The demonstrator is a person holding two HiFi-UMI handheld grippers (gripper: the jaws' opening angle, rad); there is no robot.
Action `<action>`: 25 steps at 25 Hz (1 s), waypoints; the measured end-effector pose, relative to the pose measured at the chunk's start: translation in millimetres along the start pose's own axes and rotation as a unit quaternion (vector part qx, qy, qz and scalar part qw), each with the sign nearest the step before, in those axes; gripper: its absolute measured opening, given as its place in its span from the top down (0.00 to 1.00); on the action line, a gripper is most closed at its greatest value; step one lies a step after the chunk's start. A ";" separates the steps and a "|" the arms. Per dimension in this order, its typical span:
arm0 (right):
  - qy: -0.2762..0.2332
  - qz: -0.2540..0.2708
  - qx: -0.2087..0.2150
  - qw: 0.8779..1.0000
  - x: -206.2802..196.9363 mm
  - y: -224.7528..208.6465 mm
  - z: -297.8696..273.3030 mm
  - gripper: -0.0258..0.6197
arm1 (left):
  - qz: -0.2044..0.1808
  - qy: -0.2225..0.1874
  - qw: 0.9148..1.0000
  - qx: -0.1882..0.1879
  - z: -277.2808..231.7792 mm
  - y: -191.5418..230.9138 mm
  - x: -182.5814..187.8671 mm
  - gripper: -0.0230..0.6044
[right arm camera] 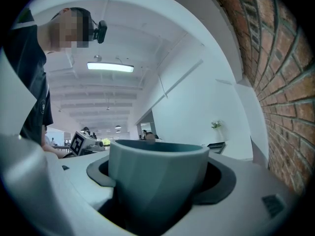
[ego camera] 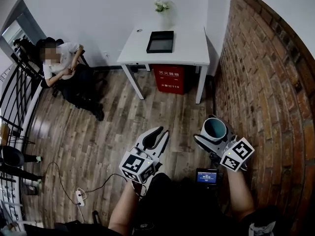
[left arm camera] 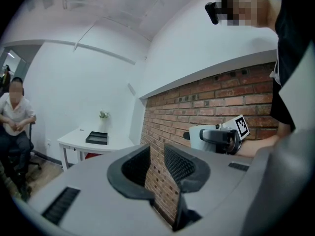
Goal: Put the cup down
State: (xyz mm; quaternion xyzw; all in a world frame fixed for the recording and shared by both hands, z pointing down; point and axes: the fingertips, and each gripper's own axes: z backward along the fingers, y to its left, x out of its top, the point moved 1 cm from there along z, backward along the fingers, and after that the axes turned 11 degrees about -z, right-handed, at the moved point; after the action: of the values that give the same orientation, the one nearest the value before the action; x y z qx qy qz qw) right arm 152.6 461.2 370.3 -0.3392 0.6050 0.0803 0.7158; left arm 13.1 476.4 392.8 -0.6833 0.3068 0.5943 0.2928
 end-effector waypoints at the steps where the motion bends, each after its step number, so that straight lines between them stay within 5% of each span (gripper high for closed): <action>1: 0.003 -0.001 0.000 1.000 -1.3 -4.1 -0.8 0.33 | 0.003 0.002 1.000 0.003 -1.9 1.2 -2.8 0.81; 11: 0.011 -0.012 -0.020 1.000 -3.1 -67.8 -44.8 0.33 | 0.008 0.012 1.000 0.003 -60.2 68.0 -28.2 0.81; 25: 0.010 0.001 -0.058 0.998 56.1 -190.8 -238.5 0.33 | 0.020 0.010 0.999 -0.046 -198.9 269.2 -18.1 0.81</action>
State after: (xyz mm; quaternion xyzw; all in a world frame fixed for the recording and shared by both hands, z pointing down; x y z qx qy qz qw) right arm 73.6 161.2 383.8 -0.3804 0.6072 0.1129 0.6884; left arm -69.6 153.2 425.5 -0.6952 0.2960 0.6070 0.2462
